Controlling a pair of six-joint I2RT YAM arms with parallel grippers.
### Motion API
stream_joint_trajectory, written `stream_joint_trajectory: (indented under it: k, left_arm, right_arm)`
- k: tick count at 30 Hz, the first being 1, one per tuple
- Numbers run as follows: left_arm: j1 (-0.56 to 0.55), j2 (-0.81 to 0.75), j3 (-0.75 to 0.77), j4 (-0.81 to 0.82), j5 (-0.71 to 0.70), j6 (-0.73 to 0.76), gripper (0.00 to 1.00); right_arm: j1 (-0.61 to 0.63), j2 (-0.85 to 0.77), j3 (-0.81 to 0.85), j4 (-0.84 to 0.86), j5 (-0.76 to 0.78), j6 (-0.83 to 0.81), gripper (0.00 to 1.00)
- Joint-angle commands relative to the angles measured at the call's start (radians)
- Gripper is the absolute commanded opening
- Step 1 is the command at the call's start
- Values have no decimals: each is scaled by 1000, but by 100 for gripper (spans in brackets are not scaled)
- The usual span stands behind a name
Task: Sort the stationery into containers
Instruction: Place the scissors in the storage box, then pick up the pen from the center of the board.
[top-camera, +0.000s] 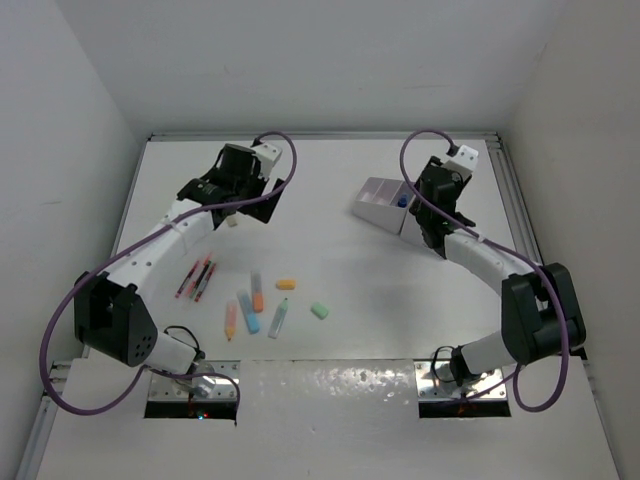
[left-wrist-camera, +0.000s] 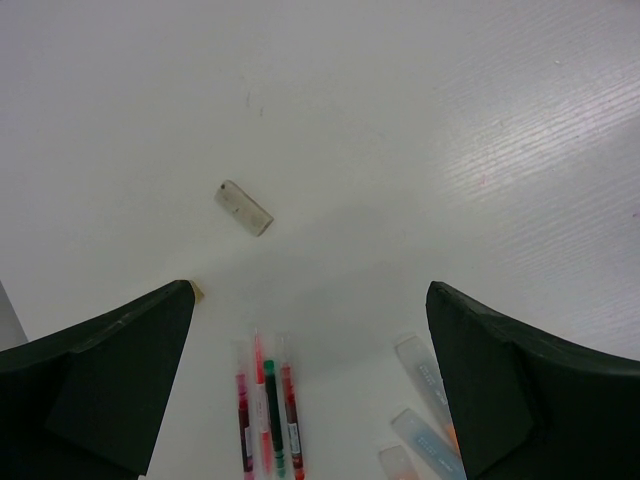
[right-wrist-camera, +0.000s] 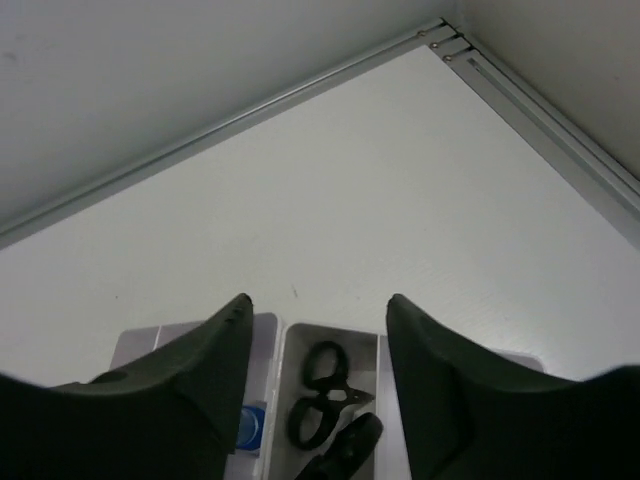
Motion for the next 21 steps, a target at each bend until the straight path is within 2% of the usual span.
stream_joint_trajectory:
  k: [1,2,4,5,7,8,9,10,11,12,13,14,16,19,21]
  left_arm:
    - [10,-31,-11,44,-17,13,100]
    - [10,-34,-15,46,-17,11,99]
    - [11,-36,-21,46,-14,11,98]
    - [11,-42,-22,46,-14,10,93]
    - [16,-48,-27,46,-3,13,84]
    - [16,-53,-30,41,2,16,69]
    - [16,-54,-33,38,6,19,60]
    - [17,-63,-45,34,18,27,54]
    - [17,-70,-57,15,25,31,42]
    - [17,-74,-68,4,29,36,37]
    - [20,-91,-102,-3,37,34,33]
    - [25,-99,-122,-22,48,34,28]
    - [57,-125,-175,-40,90,13,26]
    - [106,-151,-249,-36,181,45,31]
    - [114,-159,-278,-23,206,89,39]
  right_arm:
    - [16,-46,95,-50,-80,-93,57]
    - [25,-54,118,-78,-80,-109,63]
    - [39,-88,135,-94,-81,-165,65]
    - [56,-100,144,-98,-110,-193,62]
    - [74,-141,159,-109,-188,-295,50]
    - [98,-152,181,-154,-312,-332,34]
    - [112,-160,199,-193,-383,-392,25]
    - [125,-163,221,-246,-447,-408,17]
    - [152,-163,259,-361,-582,-417,11]
    - [163,-159,270,-392,-654,-419,9]
    - [178,-155,271,-458,-725,-429,14]
    - [210,-149,250,-518,-780,-440,26]
    - [273,-142,177,-540,-827,-449,46]
    - [336,-135,91,-538,-868,-374,57]
    - [364,-132,51,-526,-881,-331,59]
